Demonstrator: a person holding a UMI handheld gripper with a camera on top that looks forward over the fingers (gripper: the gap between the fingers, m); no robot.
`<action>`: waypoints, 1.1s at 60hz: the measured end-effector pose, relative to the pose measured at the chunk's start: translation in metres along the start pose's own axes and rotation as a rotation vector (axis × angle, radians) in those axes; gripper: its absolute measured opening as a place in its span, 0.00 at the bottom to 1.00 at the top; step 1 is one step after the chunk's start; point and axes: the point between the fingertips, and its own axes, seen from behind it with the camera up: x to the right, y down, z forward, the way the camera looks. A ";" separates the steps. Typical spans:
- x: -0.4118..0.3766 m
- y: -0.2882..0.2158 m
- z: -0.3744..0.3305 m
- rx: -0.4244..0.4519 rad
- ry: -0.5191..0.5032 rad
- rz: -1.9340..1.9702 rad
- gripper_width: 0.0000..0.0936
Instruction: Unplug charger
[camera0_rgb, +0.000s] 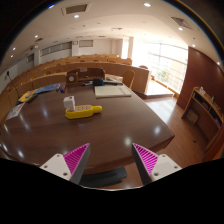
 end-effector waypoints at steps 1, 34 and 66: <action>-0.010 -0.001 0.006 0.002 -0.014 0.000 0.91; -0.209 -0.135 0.200 0.177 -0.197 -0.075 0.78; -0.212 -0.131 0.218 0.156 -0.241 -0.042 0.26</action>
